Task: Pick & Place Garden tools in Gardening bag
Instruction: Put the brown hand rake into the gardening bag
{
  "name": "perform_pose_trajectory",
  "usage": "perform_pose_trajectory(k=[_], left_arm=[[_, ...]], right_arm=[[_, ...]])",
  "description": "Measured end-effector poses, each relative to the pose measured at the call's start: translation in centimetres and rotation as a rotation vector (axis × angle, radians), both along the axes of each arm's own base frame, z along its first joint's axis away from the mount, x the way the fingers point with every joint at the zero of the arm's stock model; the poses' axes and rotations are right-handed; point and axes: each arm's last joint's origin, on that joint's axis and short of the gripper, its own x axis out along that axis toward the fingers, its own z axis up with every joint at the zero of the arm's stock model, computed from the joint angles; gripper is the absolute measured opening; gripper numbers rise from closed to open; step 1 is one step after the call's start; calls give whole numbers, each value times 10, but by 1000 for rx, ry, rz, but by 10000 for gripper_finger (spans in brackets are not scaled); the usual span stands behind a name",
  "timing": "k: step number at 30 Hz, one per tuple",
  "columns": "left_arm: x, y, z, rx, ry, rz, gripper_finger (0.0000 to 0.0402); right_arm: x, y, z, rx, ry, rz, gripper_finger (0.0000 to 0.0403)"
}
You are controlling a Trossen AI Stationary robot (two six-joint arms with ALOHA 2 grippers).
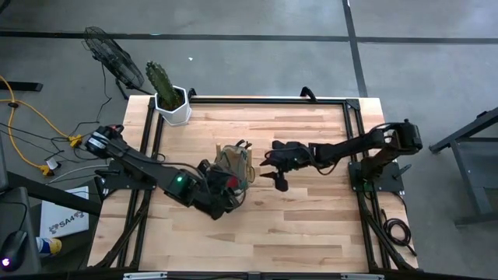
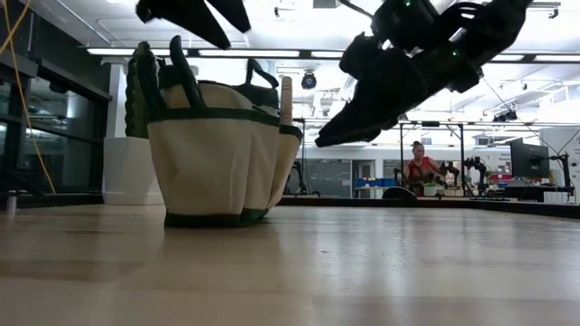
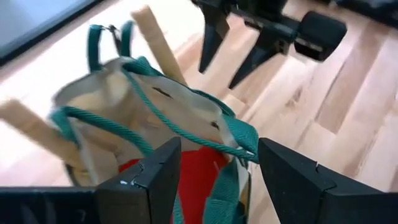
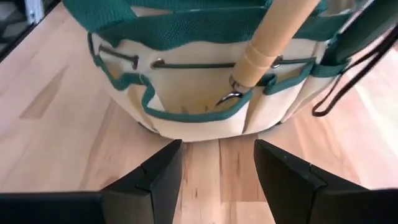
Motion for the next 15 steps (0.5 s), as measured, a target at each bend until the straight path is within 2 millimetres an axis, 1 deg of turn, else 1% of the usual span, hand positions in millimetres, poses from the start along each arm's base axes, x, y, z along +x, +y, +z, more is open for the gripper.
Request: perform_pose_trajectory(k=[4,9,11,15], left_arm=[[-17,-5,4,52,-27,75,207],[-44,-19,2,77,-67,181,207],[-50,-27,-3,68,-99,198,207],[-55,-41,-21,37,-138,217,207]], right_arm=[[-1,-12,-1,-35,2,45,190],[-1,-24,0,-31,-25,108,190],[-1,-25,1,-27,-41,121,190],[1,-25,2,-56,-66,127,190]])
